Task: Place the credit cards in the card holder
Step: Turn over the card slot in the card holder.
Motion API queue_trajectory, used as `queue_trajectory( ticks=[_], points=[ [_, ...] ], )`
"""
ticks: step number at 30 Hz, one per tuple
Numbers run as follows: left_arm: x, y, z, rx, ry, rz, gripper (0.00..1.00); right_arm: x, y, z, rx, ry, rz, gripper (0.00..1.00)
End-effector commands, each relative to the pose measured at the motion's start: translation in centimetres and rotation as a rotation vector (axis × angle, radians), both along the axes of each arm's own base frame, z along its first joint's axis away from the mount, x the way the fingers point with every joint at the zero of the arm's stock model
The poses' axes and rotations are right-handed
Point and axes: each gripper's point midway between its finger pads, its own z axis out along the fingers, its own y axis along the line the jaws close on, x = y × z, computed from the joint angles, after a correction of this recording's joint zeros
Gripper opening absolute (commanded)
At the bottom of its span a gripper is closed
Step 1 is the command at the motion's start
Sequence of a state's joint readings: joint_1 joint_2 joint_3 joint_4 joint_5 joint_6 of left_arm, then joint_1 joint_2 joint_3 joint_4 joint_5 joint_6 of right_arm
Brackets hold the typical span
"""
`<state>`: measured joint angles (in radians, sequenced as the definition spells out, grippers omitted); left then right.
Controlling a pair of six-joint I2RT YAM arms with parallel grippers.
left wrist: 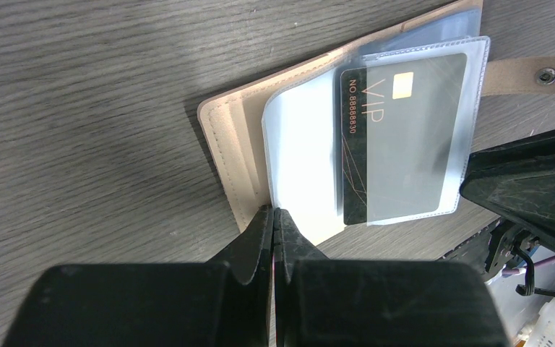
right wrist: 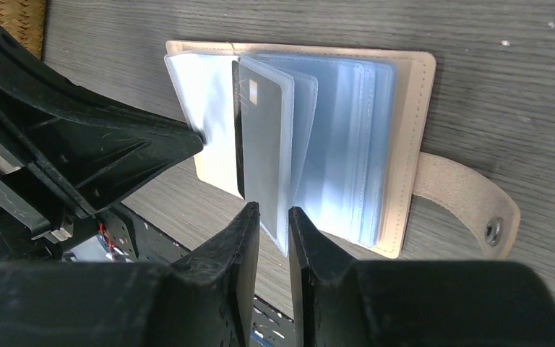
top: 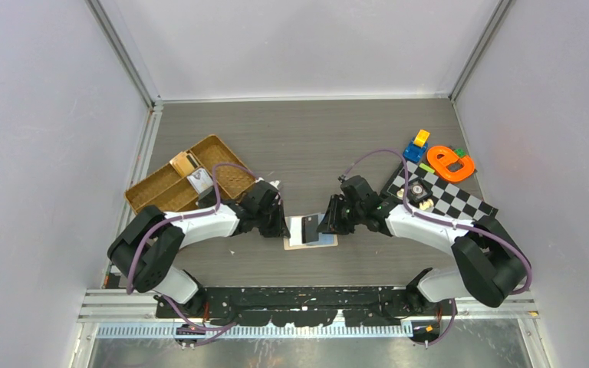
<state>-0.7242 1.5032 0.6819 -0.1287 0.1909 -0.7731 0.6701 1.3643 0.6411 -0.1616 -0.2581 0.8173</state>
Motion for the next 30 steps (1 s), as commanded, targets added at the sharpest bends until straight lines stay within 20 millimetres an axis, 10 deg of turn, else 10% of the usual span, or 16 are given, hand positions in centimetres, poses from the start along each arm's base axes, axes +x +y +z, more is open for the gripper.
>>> queue_trajectory(
  ticks=[1,30],
  points=[
    [0.2,0.3,0.1,0.007,-0.022,-0.005,0.00,0.9,1.2,2.3,0.059,-0.046,0.011,0.27],
    [0.2,0.0,0.1,-0.020,-0.027,-0.005,0.00,0.6,5.3,2.3,-0.019,-0.091,0.097,0.26]
  ],
)
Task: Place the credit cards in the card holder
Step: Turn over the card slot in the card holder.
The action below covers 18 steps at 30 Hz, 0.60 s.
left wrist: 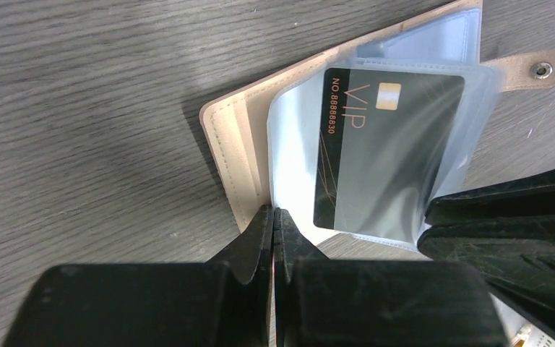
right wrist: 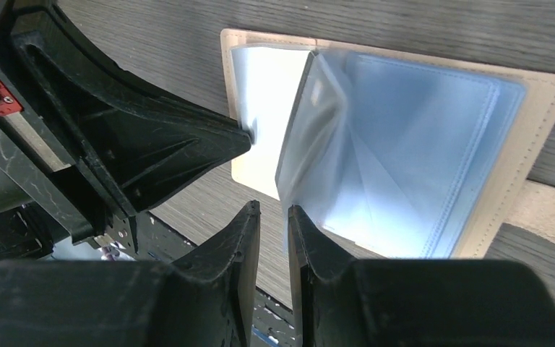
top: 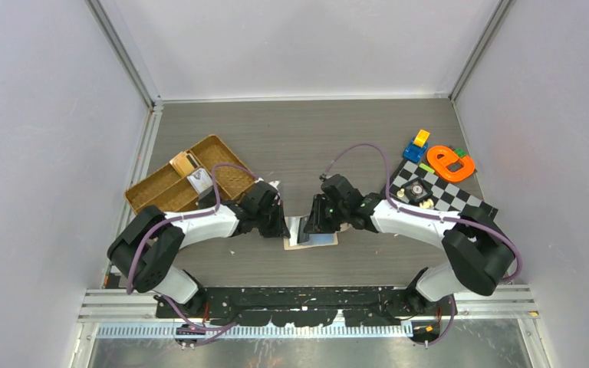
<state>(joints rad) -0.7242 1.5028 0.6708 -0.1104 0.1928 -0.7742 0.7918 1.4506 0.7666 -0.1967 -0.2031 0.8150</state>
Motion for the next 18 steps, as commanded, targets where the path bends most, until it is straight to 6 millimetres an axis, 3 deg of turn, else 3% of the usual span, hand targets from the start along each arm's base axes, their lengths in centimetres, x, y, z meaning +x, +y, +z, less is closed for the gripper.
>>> queue_trajectory(
  ticks=[1,11,18],
  points=[
    [0.2,0.0,0.2,-0.016,-0.021,-0.005,0.00,1.1,1.8,1.3,0.014,-0.058,0.013,0.26],
    [0.2,-0.2,0.0,-0.025,-0.020,-0.009,0.00,1.2,2.2,0.9,-0.027,-0.075,0.008,0.26],
    [0.2,-0.1,0.1,-0.025,-0.027,-0.009,0.00,2.5,-3.8,-0.6,-0.309,-0.138,-0.108,0.31]
  ],
)
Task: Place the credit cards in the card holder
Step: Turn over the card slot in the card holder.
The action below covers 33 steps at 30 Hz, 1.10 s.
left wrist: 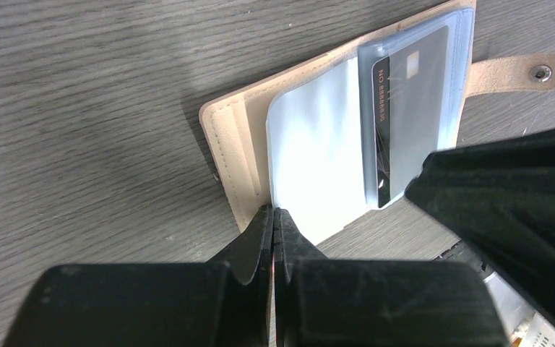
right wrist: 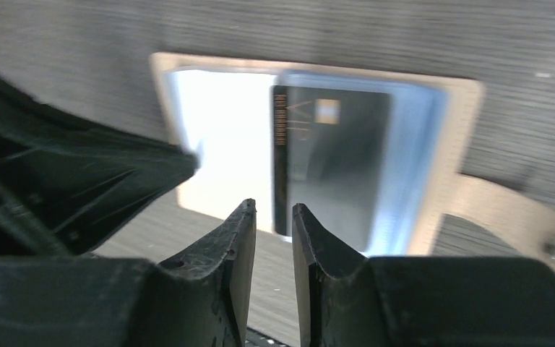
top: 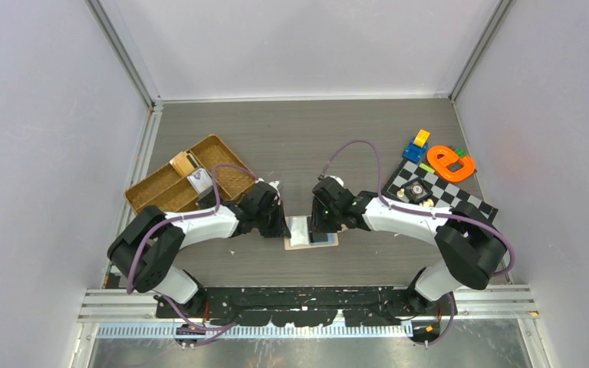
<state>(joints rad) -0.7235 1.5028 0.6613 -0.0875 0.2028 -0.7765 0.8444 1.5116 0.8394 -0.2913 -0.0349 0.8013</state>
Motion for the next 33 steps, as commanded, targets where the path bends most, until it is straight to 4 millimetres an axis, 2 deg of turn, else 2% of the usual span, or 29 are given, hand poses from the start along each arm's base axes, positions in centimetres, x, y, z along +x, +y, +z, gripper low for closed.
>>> queue_trajectory(
  ticks=[1,4,7,17,33],
  points=[
    [0.3,0.1,0.1,-0.010,-0.023,-0.005,0.00,1.6,-3.9,0.6,-0.181,-0.091,-0.076,0.32],
    [0.3,0.1,0.1,-0.010,-0.021,-0.004,0.00,1.6,-5.3,-0.1,-0.234,-0.087,-0.095,0.32],
    [0.2,0.2,0.1,-0.007,-0.020,-0.004,0.00,1.4,-5.7,-0.4,-0.244,-0.081,-0.097,0.32],
    [0.2,0.3,0.2,-0.002,-0.020,-0.003,0.00,1.3,-4.6,-1.1,-0.200,-0.065,-0.074,0.33],
    [0.2,0.4,0.3,-0.001,-0.020,-0.002,0.00,0.9,-4.7,-2.7,-0.204,-0.021,-0.073,0.31]
  ],
)
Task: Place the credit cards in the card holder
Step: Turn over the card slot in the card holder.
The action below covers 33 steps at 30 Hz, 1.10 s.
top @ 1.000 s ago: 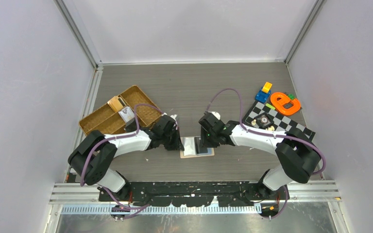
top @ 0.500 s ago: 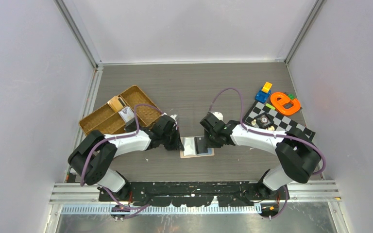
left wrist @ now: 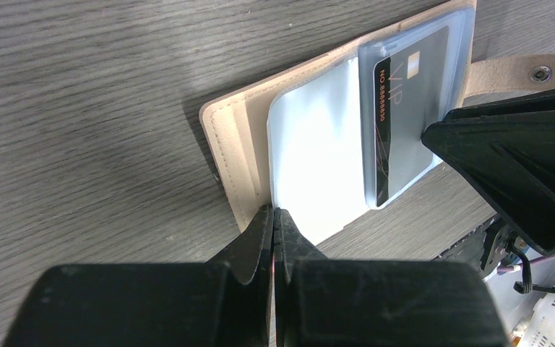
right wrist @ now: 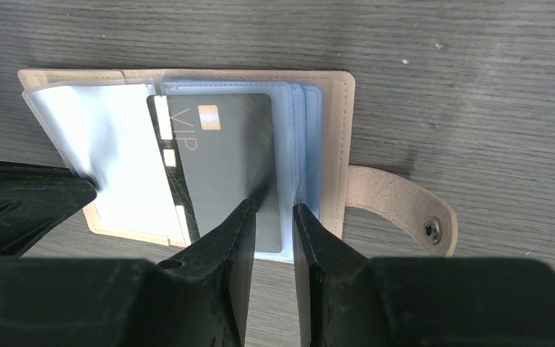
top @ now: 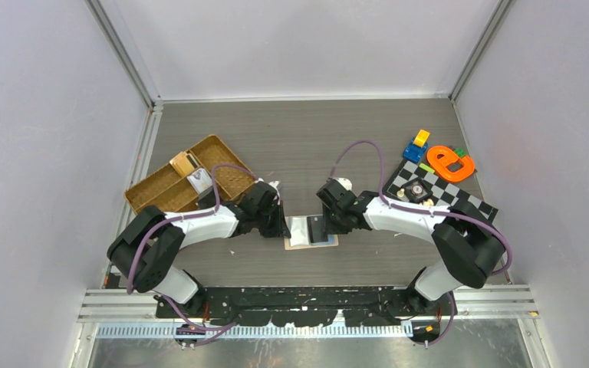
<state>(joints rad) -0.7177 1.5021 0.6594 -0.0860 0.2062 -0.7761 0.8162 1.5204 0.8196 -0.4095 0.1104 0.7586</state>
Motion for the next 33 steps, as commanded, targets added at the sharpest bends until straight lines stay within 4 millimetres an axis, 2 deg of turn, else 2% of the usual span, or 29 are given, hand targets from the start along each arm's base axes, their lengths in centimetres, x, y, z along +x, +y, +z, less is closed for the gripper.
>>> queue_trajectory(
  ticks=[1,5,8,12,18,24,29,31,33],
  points=[
    [0.1,0.3,0.3,0.000,-0.022,-0.005,0.00,0.5,0.2,-0.3,0.002,-0.014,-0.007,0.31],
    [0.1,0.3,0.3,-0.001,-0.024,-0.005,0.00,0.2,0.6,-0.7,0.014,0.008,0.006,0.31],
    [0.1,0.3,0.3,-0.002,-0.022,-0.004,0.00,-0.3,2.1,-0.7,0.087,0.037,0.034,0.31],
    [0.0,0.3,0.1,0.001,-0.019,-0.005,0.00,-0.9,3.7,0.1,0.183,0.064,0.063,0.31],
    [0.1,0.4,0.2,0.001,-0.023,-0.002,0.00,-1.2,4.7,1.4,0.256,0.061,0.075,0.31],
    [0.0,0.5,0.2,0.004,-0.025,-0.003,0.00,-0.9,3.9,2.1,0.230,0.028,0.058,0.31],
    [0.2,0.7,1.2,0.018,-0.053,-0.017,0.00,-0.1,1.7,2.9,0.133,-0.032,0.021,0.34],
    [0.5,1.2,1.8,0.041,-0.075,-0.017,0.07,0.2,1.0,3.3,0.107,-0.053,0.007,0.37],
    [0.7,1.8,2.2,0.082,-0.093,-0.016,0.20,0.3,0.6,3.6,0.104,-0.061,0.000,0.39]
  ],
)
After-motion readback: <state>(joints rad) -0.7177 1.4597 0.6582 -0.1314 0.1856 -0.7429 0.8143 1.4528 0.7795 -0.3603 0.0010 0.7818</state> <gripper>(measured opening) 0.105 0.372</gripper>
